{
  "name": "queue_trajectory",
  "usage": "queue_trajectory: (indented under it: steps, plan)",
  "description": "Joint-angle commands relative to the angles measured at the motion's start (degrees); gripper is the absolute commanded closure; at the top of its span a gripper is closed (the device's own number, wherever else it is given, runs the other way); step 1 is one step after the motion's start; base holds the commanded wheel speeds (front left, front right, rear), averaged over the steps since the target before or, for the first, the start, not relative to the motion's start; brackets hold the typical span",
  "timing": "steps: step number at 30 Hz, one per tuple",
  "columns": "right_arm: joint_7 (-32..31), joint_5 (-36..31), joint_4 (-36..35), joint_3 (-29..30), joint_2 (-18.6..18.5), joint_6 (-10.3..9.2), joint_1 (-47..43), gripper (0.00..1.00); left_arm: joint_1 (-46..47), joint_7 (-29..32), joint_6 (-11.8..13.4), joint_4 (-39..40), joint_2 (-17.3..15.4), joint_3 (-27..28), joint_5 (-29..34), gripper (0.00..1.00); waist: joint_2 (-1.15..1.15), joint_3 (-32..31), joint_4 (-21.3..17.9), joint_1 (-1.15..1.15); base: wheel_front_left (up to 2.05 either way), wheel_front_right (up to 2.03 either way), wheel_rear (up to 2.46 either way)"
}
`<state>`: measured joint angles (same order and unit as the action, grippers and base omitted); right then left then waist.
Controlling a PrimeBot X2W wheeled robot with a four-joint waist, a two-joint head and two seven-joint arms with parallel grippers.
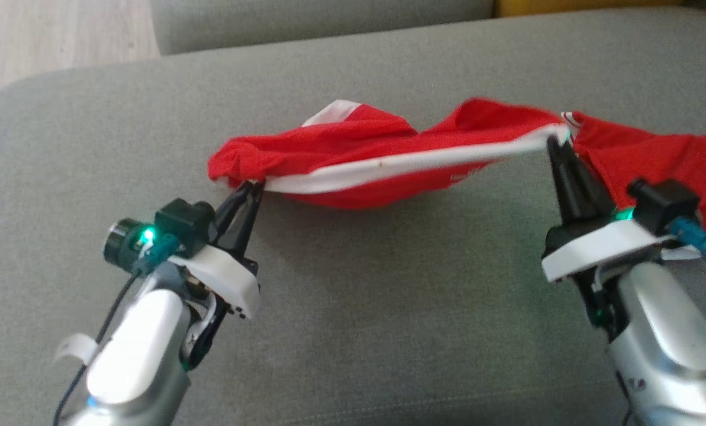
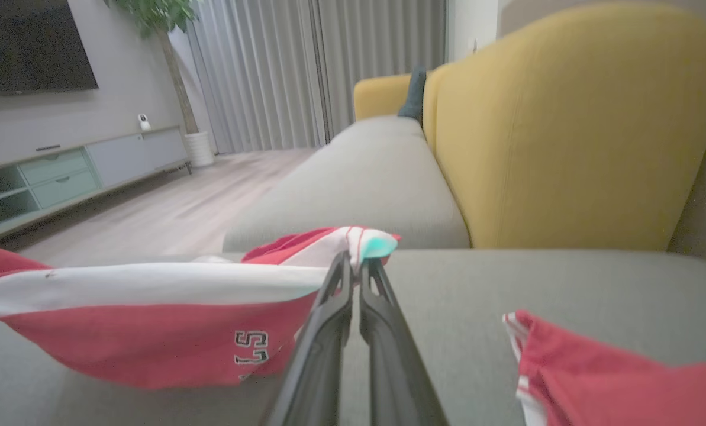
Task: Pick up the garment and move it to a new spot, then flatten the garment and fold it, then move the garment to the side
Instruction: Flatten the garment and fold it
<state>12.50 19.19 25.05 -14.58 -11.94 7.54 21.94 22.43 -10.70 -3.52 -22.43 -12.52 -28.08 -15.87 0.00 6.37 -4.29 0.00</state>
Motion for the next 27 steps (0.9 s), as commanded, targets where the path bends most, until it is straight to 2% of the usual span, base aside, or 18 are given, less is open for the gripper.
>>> queue_trajectory:
  steps: [1, 7, 13, 19, 24, 27]
  plan:
    - [0.65, 0.51, -3.01, -0.9, -0.96, -0.05, 2.65, 1.0, 2.64, 0.39, 0.16, 2.87, -2.22, 2.29, -0.03, 1.0, 0.0, -1.24, 0.32, 0.0, 0.0, 0.0, 0.0]
    - [-2.25, 0.79, -8.07, -1.0, -2.84, -0.05, 4.38, 1.0, 5.03, 6.11, -0.97, 10.36, -4.93, 3.02, -1.79, 1.0, 0.0, -5.08, 0.98, 0.0, 0.0, 0.0, 0.0]
    - [-5.51, 1.48, -12.1, -0.86, -2.51, -0.05, 6.42, 1.0, 8.42, 11.39, -1.24, 17.7, -7.13, 4.83, -3.98, 1.0, 0.0, -7.86, 1.47, 0.0, 0.0, 0.0, 0.0]
    - [-7.92, 0.82, -17.24, 0.45, -0.57, -0.05, 5.27, 1.0, 8.36, 14.51, 1.74, 23.78, -6.91, 7.27, -6.04, 1.0, 0.0, -9.68, 2.24, 0.0, 0.0, 0.0, 0.0]
    - [-11.06, -0.5, -21.05, 5.79, 3.18, -0.05, 1.42, 1.0, 4.4, 15.39, 6.64, 27.49, -5.76, 11.08, -8.8, 1.0, 0.0, -10.25, 2.87, 0.0, 0.0, 0.0, 0.0]
    - [-13.21, -0.83, -23.0, 6.39, 4.22, -0.05, 0.26, 1.0, 3.17, 16.37, 7.39, 29.01, -5.48, 11.82, -10.3, 1.0, 0.0, -9.58, 3.07, 0.0, 0.0, 0.0, 0.0]
